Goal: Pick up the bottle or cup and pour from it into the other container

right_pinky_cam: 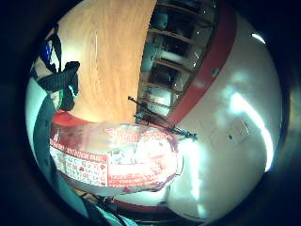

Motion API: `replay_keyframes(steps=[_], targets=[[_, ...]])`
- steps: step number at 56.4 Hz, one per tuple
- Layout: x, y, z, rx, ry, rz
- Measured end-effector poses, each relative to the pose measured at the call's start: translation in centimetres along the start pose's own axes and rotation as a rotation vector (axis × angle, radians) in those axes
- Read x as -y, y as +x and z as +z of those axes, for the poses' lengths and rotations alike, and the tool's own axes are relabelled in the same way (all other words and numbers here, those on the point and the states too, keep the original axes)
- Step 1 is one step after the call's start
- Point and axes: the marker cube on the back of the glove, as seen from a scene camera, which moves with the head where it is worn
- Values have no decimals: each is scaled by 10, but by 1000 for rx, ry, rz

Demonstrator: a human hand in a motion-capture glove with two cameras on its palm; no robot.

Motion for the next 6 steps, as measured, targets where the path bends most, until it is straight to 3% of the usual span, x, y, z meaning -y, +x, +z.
replay_keyframes(steps=[6], targets=[[-5, 2, 7, -49, 30, -93]])
